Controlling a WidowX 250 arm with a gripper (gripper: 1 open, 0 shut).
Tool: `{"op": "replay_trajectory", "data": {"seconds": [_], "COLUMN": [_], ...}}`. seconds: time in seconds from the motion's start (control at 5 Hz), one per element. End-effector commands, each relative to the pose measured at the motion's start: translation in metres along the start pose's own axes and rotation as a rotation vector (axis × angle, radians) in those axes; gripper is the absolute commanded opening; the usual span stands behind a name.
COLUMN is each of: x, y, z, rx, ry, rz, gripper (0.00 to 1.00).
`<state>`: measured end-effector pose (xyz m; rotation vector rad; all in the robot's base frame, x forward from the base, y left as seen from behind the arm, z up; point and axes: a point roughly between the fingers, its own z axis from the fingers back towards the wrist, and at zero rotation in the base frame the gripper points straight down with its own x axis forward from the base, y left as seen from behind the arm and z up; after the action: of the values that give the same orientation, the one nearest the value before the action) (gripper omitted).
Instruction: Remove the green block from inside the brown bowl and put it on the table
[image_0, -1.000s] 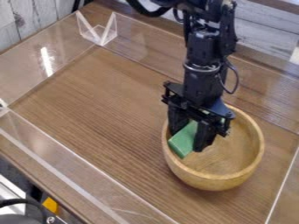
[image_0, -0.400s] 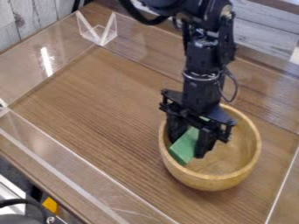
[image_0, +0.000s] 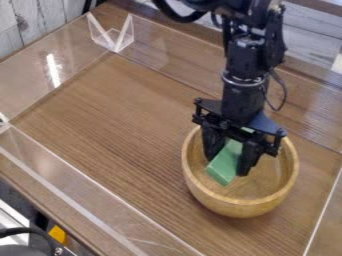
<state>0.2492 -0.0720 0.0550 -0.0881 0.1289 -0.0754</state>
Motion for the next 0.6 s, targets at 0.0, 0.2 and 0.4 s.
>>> {"op": "replay_trajectory", "data": {"seconds": [0.0, 0.2, 0.4], "x": [0.0110, 0.0064, 0.0123], "y": [0.0037, 0.0030, 0.0082], "z": [0.0168, 0.0254, 0.0221], "rx": [-0.009, -0.013, -0.013], "ry": [-0.064, -0.072, -0.079], "rz": [0.008, 0.037, 0.035], "gripper": [0.00, 0.00, 0.00]}}
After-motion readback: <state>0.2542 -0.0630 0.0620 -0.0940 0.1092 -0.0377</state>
